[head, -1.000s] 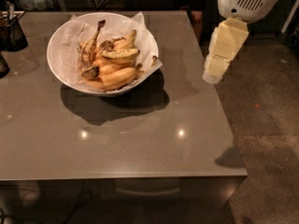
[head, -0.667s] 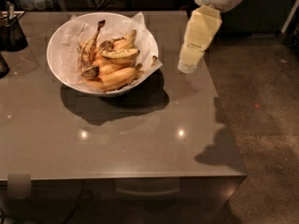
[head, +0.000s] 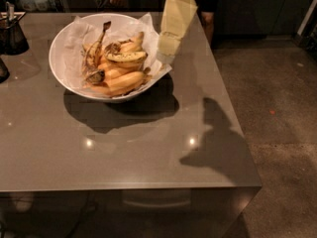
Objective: Pick banana from white bowl
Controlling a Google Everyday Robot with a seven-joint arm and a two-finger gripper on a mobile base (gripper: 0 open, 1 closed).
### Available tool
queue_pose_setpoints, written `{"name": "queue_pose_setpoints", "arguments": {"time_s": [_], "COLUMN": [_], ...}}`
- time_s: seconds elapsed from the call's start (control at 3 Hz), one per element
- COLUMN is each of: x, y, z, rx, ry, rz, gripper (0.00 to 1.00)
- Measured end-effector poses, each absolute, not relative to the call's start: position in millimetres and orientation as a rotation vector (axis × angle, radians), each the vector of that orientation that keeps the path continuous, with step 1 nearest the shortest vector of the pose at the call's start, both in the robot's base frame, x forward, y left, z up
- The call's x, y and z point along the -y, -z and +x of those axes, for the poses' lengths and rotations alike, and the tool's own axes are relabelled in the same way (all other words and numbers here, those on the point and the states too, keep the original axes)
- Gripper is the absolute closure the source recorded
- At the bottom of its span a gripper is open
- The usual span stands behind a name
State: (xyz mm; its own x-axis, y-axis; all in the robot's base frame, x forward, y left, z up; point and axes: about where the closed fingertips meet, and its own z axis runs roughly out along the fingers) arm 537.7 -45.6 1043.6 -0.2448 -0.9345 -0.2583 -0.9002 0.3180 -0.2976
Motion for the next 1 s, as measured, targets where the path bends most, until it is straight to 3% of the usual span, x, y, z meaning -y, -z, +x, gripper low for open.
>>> {"name": "queue_pose_setpoints", "arguments": {"time_s": [1.0], "x": [9], "y": [-1042], "z": [557], "rx": [-2.172], "ry": [0.033], "rz": [-1.657], "gripper": [0.00]}}
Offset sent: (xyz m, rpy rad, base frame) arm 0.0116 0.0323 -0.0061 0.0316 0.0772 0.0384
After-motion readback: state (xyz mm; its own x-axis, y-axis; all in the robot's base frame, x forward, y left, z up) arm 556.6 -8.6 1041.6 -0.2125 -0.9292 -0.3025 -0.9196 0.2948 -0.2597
